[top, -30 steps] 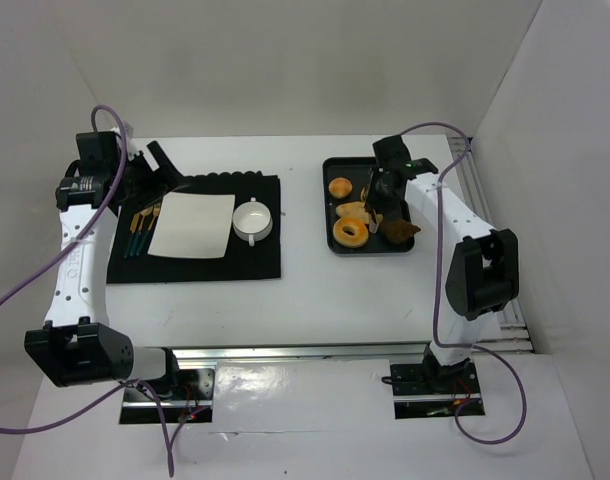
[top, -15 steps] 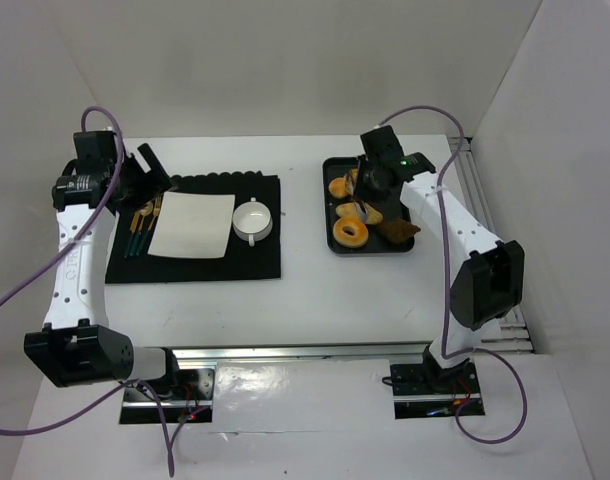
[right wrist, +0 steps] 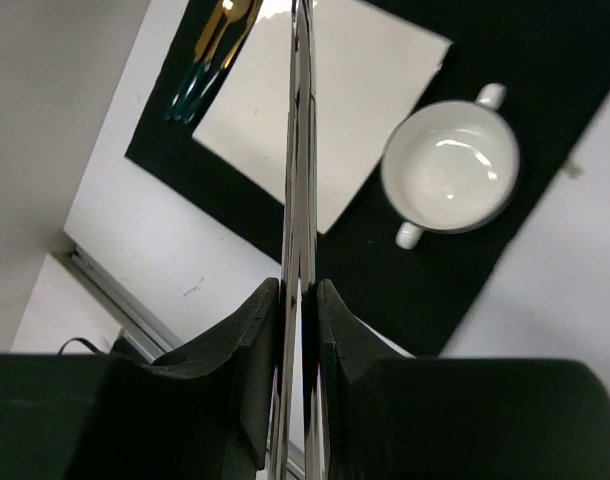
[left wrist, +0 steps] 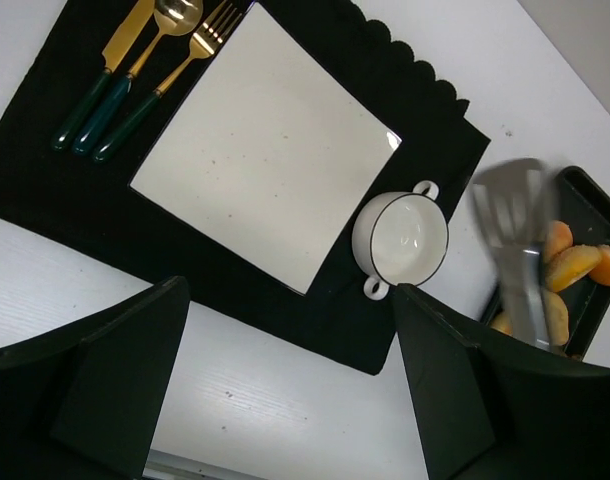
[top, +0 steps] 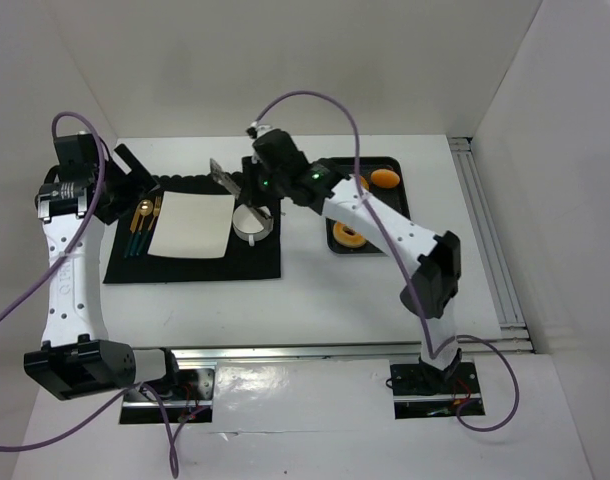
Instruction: Place the bread
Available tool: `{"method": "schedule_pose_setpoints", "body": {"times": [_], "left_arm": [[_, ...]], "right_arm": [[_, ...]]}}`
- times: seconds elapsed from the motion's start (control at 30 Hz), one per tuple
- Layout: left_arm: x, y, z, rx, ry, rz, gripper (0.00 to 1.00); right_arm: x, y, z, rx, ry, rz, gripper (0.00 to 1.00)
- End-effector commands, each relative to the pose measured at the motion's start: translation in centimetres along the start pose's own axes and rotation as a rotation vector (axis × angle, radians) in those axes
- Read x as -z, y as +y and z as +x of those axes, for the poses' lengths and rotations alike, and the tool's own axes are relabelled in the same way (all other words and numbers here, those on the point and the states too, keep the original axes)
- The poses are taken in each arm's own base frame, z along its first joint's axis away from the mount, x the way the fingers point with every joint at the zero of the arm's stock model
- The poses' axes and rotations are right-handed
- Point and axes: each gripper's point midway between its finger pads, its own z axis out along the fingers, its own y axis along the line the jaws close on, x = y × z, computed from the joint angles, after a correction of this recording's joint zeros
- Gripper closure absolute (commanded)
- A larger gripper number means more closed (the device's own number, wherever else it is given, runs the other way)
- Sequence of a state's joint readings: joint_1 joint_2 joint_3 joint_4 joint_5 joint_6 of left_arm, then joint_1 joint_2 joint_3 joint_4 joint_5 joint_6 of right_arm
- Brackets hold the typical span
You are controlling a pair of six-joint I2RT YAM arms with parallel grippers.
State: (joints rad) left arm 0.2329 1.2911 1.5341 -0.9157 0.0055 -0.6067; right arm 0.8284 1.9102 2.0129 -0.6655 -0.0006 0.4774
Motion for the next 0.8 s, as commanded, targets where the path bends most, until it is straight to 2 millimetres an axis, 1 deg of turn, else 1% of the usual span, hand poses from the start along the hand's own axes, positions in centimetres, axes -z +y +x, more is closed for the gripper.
{"method": "schedule_pose_setpoints", "body": {"times": [0.0, 0.03, 0.1, 0.13, 0.17, 0.2, 0.23, 0.27, 0.3, 0.33, 0.37, 0.4, 0.43, 0.47, 0.5, 0.53, 0.57, 0.6, 0.63, 0.7, 0.73, 0.77], "left_arm": [[2.3, -1.0, -1.7, 0.018, -0.073, 0.047, 0.03], [2.3, -0.9, -1.7, 0.009, -0.073, 0.047, 0.03], [2.4, -1.1, -1.6, 0.008, -0.069, 0.055, 0.03], [2.2, -1.1, -1.2, -0.001, -0.054, 0.062, 0.03], [2.2, -1.2, -1.5, -0.002, -0.065, 0.068, 0.03], [2.2, -1.2, -1.5, -0.002, -0.065, 0.068, 0.03], [2.2, -1.4, -1.4, -0.002, -0.060, 0.076, 0.03], [2.2, -1.4, -1.4, -0.002, -0.060, 0.076, 0.03], [2.2, -1.3, -1.4, -0.011, -0.060, 0.076, 0.03], [2.2, -1.3, -1.4, -0.011, -0.060, 0.076, 0.03], [2.2, -1.5, -1.3, -0.012, -0.056, 0.083, 0.03], [2.2, -1.5, -1.3, -0.012, -0.056, 0.083, 0.03], [2.2, -1.5, -1.3, -0.012, -0.056, 0.083, 0.03], [2.2, -1.6, -1.2, -0.021, -0.051, 0.092, 0.03], [2.3, -1.7, -1.2, -0.022, -0.046, 0.100, 0.03], [2.3, -1.8, -1.4, -0.022, -0.054, 0.105, 0.03], [2.0, -2.0, -1.2, -0.022, -0.041, 0.110, 0.03], [2.0, -2.0, -1.2, -0.022, -0.041, 0.110, 0.03], [2.0, -2.0, -1.2, -0.022, -0.041, 0.110, 0.03], [2.0, -2.1, -1.1, -0.023, -0.036, 0.118, 0.03], [2.0, -2.3, -1.2, -0.024, -0.040, 0.130, 0.03], [1.8, -2.2, -1.0, -0.023, -0.032, 0.126, 0.03]], "right_arm": [[-1.8, 2.0, -0.4, 0.021, -0.013, -0.048, 1.00], [-1.9, 1.9, -0.5, 0.021, -0.018, -0.039, 1.00], [-1.6, 0.9, -1.3, 0.009, -0.044, -0.031, 1.00], [-1.7, 0.1, -0.8, -0.006, -0.030, -0.025, 1.00], [-1.5, -0.5, -0.8, -0.011, -0.030, -0.015, 1.00], [-1.1, -1.3, -1.5, -0.021, -0.044, -0.004, 1.00], [-1.1, -1.3, -1.5, -0.021, -0.044, -0.004, 1.00], [-0.5, -2.7, -1.3, -0.029, -0.035, 0.040, 1.00], [0.9, -3.8, -2.7, -0.038, -0.086, 0.084, 1.00], [1.3, -5.7, -1.7, -0.045, -0.069, 0.138, 1.00], [2.0, -7.1, -1.8, -0.056, -0.079, 0.175, 1.00], [3.0, -9.7, -2.5, -0.082, -0.099, 0.223, 1.00], [5.0, -10.5, -3.2, -0.097, -0.130, 0.233, 1.00], [5.5, -12.4, -1.9, -0.112, -0.094, 0.276, 1.00], [6.4, -13.7, -1.8, -0.114, -0.097, 0.309, 0.98], [8.2, -15.4, -2.5, -0.136, -0.126, 0.349, 0.96], [8.8, -16.6, -1.4, -0.138, -0.095, 0.379, 0.95], [9.5, -17.4, -1.2, -0.149, -0.090, 0.398, 0.93], [10.9, -18.4, -1.5, -0.167, -0.104, 0.420, 0.91], [11.8, -19.8, -0.4, -0.177, -0.077, 0.456, 0.90], [12.4, -20.5, -0.8, -0.190, -0.093, 0.469, 0.88], [12.7, -20.8, -0.1, -0.199, -0.073, 0.469, 0.86]]}}
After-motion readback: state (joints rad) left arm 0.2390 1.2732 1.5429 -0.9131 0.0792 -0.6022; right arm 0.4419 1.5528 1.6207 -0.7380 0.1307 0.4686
